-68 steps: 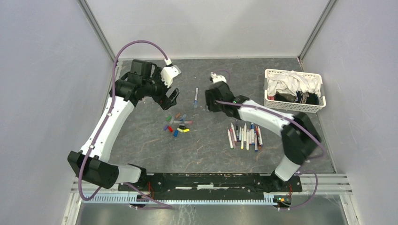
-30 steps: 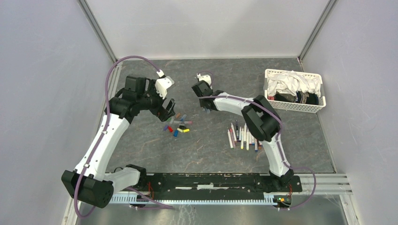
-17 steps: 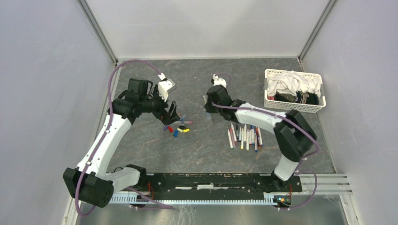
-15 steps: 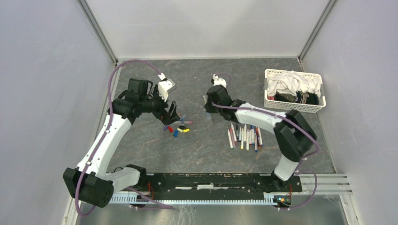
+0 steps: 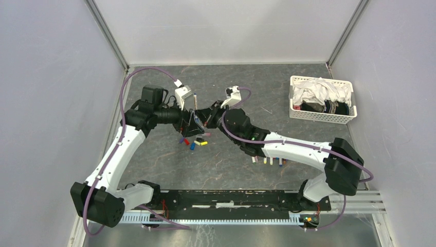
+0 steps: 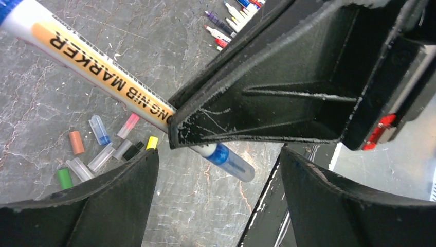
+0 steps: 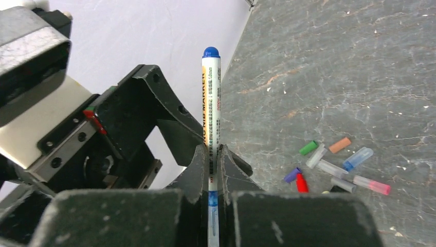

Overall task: Open the pen caps
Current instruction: Pick up the pen from the center of the board.

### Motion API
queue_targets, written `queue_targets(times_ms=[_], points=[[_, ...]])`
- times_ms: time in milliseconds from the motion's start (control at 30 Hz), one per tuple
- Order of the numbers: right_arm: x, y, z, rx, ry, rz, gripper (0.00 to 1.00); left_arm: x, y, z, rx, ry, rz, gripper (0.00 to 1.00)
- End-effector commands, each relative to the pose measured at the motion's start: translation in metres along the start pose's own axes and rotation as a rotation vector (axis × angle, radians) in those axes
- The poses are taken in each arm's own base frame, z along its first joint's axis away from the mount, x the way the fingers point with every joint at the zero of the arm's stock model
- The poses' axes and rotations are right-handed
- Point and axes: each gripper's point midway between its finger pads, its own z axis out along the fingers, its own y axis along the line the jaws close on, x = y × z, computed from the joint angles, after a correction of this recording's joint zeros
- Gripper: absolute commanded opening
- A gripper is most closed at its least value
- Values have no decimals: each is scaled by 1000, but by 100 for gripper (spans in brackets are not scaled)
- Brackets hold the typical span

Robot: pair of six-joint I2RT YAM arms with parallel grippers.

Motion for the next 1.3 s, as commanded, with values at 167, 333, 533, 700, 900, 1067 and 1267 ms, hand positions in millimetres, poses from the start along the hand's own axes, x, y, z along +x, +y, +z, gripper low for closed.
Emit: queue_targets(times_ms=[167, 333, 533, 700, 900, 1067, 1267], points=[[-38, 12, -24, 22, -208, 46, 0, -8, -1, -6, -29, -57, 41, 51], [-34, 12, -29, 14, -202, 42, 0, -4, 2, -4, -33, -46, 44, 25], [-21, 18, -32, -25, -123, 26, 19, -1, 10, -2, -39, -10, 85, 2], [-48, -4, -49, 19, -54, -56, 54, 25, 11, -9, -2, 113, 279, 2], [-59, -24, -60, -74, 179, -188, 64, 63, 15, -26, 14, 273, 575, 2], [-2, -14, -56, -212, 567, -257, 64, 77, 14, -32, 27, 380, 723, 2], [47, -10, -63, -348, 788, -170, 64, 81, 12, -29, 21, 440, 825, 2]])
